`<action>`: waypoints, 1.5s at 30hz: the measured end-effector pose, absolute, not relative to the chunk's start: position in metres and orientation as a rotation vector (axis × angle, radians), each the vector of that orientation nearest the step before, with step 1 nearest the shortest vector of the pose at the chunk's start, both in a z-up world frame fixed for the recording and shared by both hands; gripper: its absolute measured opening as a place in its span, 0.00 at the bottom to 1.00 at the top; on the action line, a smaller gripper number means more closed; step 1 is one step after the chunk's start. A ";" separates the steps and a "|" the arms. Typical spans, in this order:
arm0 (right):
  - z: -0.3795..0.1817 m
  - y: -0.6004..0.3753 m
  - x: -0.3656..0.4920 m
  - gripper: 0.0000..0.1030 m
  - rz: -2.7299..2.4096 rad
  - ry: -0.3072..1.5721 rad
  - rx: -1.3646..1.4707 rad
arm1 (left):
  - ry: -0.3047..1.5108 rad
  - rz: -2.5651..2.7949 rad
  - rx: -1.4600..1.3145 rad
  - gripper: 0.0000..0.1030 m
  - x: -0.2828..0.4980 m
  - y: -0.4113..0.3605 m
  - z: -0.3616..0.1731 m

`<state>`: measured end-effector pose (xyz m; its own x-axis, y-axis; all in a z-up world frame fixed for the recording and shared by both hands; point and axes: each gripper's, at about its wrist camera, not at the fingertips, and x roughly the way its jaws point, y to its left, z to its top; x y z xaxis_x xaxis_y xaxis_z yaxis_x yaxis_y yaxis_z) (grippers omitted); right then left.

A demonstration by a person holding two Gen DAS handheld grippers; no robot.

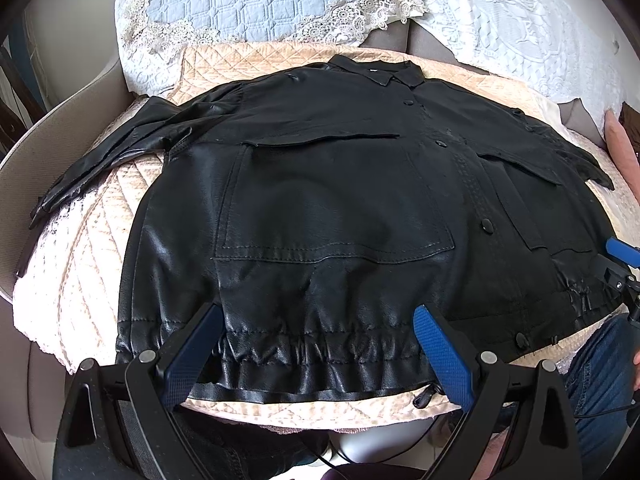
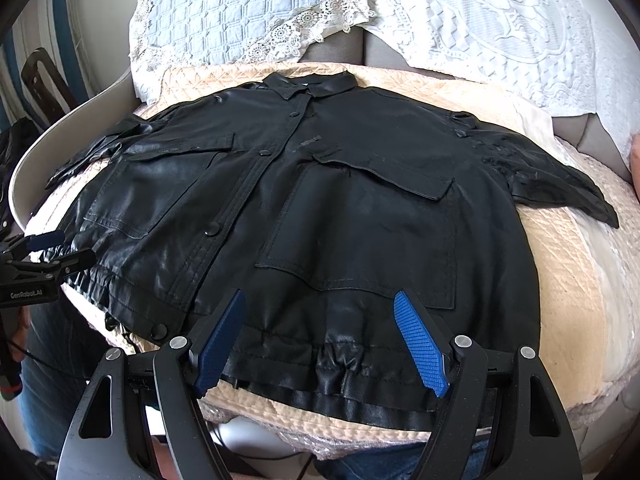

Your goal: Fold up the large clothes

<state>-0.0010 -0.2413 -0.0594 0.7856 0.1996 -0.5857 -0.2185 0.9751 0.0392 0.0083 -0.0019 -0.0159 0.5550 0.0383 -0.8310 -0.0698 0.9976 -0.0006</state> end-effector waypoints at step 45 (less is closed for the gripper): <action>-0.027 -0.138 0.112 0.75 0.401 0.627 -0.136 | 0.788 0.536 -0.524 0.95 0.091 0.317 -0.036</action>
